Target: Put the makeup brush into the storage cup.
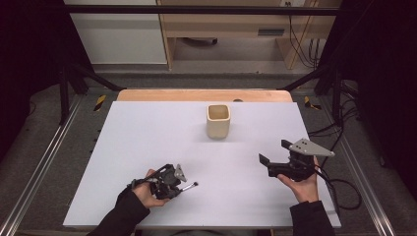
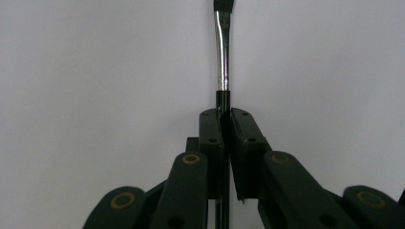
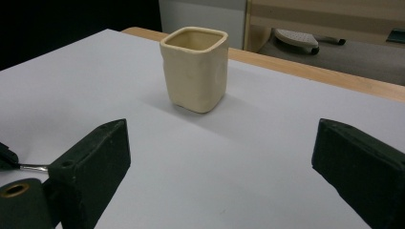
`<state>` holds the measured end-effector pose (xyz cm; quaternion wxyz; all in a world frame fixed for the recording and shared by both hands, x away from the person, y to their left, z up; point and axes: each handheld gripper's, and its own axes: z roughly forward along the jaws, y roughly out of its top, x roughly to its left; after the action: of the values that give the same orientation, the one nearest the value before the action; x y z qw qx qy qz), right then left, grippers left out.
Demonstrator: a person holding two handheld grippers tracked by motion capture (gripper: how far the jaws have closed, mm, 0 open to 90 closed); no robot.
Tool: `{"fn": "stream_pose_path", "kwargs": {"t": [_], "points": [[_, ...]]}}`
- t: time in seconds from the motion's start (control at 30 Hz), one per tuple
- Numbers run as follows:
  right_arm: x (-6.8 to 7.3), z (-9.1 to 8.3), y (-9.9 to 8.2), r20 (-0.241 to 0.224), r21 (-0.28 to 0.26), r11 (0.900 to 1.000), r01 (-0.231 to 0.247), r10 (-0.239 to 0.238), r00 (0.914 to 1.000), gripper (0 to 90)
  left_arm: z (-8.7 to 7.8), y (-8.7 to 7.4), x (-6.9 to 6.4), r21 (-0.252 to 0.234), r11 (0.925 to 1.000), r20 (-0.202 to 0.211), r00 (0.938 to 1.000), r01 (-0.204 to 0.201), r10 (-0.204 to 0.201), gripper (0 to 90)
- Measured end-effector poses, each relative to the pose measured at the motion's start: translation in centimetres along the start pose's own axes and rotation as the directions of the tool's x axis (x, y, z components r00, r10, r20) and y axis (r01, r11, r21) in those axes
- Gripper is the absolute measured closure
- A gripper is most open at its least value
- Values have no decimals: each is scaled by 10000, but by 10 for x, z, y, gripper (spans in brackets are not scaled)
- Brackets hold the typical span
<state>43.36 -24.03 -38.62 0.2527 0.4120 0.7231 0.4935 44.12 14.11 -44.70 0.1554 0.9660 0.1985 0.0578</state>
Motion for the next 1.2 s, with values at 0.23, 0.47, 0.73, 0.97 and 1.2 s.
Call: {"fn": "stream_pose_path", "kwargs": {"t": [0.23,0.47,0.73,0.97,1.2], "points": [[0,-1,0,-9,-21,10000,0,0,10000,60,-7,-3,1,-289,9995,-174,9998,102,-107,840],[0,0,0,-30,-21,10000,-15,15,10000,60,-21,-6,4,-1125,9930,-509,9978,363,-423,840],[1,0,0,-72,-16,10000,-65,65,10000,60,-28,-12,11,-2246,9650,-598,9865,1354,-1523,839],[2,1,0,-163,3,10000,-85,85,9998,60,-39,-16,12,-3250,9261,-860,9692,1918,-2309,839],[3,3,-1,-249,33,9999,-148,149,9996,59,-47,-21,13,-3986,8901,-944,9555,2211,-2796,839]]}}
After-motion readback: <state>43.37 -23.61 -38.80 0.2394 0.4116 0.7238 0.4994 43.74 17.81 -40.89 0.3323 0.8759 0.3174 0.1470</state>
